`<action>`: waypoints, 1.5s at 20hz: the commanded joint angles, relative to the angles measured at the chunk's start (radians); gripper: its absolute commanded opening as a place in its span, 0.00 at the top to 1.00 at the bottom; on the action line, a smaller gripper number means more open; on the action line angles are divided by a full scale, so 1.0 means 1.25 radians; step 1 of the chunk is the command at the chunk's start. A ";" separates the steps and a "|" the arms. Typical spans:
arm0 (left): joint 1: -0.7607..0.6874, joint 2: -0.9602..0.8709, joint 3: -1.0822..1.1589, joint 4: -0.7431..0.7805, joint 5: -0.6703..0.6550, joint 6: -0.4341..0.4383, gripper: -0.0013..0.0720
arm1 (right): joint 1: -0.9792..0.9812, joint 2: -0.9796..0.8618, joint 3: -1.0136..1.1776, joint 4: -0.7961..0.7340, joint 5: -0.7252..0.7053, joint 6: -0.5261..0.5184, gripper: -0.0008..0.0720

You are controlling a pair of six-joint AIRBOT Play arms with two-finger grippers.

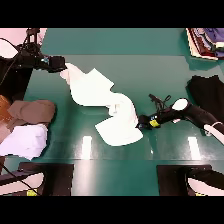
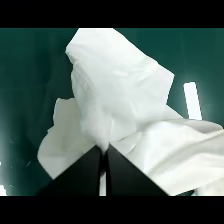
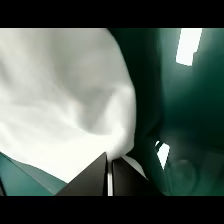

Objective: Fold the shirts.

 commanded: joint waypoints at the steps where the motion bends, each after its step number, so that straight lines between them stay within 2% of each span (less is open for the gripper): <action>1: 0.002 0.029 0.034 0.047 -0.020 -0.002 0.95 | -0.024 0.034 0.085 -0.099 -0.013 0.002 0.97; 5: 0.002 0.145 0.186 0.081 -0.016 -0.002 0.95 | -0.138 0.203 0.251 -0.217 0.016 0.037 0.97; 11: 0.002 0.298 0.446 0.080 -0.016 -0.002 0.95 | -0.271 0.390 0.497 -0.225 0.076 0.035 0.97; 18: 0.002 0.405 0.498 0.055 0.018 -0.016 0.95 | -0.368 0.481 0.636 -0.225 0.172 0.035 0.97; 22: 0.002 0.383 0.462 0.056 0.012 -0.015 0.95 | -0.417 0.464 0.644 -0.223 0.249 0.052 0.97; 26: 0.002 0.284 0.337 0.056 -0.038 -0.015 0.95 | -0.411 0.337 0.633 -0.224 0.361 0.088 0.97; 30: 0.002 0.117 0.181 0.056 -0.095 -0.015 0.95 | -0.343 0.173 0.498 -0.226 0.324 0.088 0.97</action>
